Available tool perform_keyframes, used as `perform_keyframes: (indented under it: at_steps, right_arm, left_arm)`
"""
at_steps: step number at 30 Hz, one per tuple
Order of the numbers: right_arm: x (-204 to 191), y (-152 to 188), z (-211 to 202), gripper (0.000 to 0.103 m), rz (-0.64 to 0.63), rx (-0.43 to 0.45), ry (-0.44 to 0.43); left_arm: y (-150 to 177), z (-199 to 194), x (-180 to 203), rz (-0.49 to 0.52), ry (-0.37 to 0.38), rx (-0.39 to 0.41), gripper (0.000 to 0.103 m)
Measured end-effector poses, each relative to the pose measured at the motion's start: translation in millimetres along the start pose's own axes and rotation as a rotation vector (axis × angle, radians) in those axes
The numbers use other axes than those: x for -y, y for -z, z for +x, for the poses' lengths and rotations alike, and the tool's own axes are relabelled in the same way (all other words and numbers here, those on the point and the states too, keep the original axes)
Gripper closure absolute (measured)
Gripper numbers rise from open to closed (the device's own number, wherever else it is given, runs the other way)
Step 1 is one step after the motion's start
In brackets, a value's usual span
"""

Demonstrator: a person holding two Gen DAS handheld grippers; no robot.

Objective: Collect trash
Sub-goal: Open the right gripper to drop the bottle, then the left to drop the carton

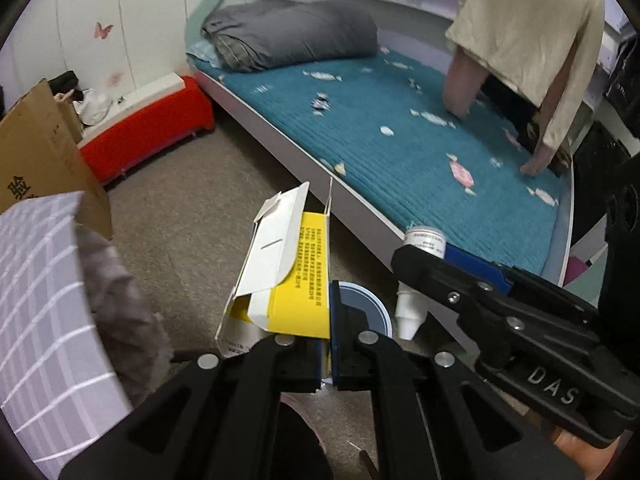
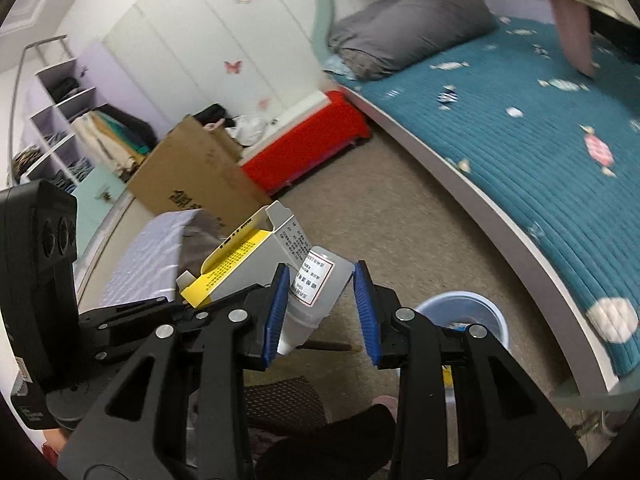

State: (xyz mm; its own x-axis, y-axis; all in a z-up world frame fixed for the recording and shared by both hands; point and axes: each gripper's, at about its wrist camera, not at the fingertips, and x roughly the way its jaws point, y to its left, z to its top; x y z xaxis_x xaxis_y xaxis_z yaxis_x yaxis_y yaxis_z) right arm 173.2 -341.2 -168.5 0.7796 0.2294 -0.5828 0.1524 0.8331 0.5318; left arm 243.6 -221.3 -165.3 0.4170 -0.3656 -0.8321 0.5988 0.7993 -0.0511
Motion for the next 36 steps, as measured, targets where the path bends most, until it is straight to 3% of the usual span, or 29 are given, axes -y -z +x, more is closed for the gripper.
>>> perform_keyframes:
  at_steps: [17, 18, 19, 25, 31, 36]
  right_arm:
    - [66, 20, 45, 0.069, 0.089, -0.060, 0.111]
    - [69, 20, 48, 0.065, 0.098, -0.061, 0.122]
    - [71, 21, 50, 0.054, 0.108, -0.063, 0.129]
    - [91, 30, 60, 0.052, 0.162, -0.097, 0.134]
    - [95, 38, 48, 0.049, 0.162, -0.073, 0.180]
    - [98, 41, 27, 0.047, 0.145, -0.001, 0.235]
  left_arm:
    - [9, 80, 8, 0.018, -0.043, -0.129, 0.100]
    - [9, 83, 7, 0.016, -0.044, -0.136, 0.100]
    - [9, 86, 6, 0.013, -0.044, -0.141, 0.100]
    - [11, 99, 3, 0.008, -0.044, -0.167, 0.099]
    - [16, 115, 12, 0.028, -0.034, -0.206, 0.099]
    - [19, 127, 21, 0.039, -0.021, -0.233, 0.099]
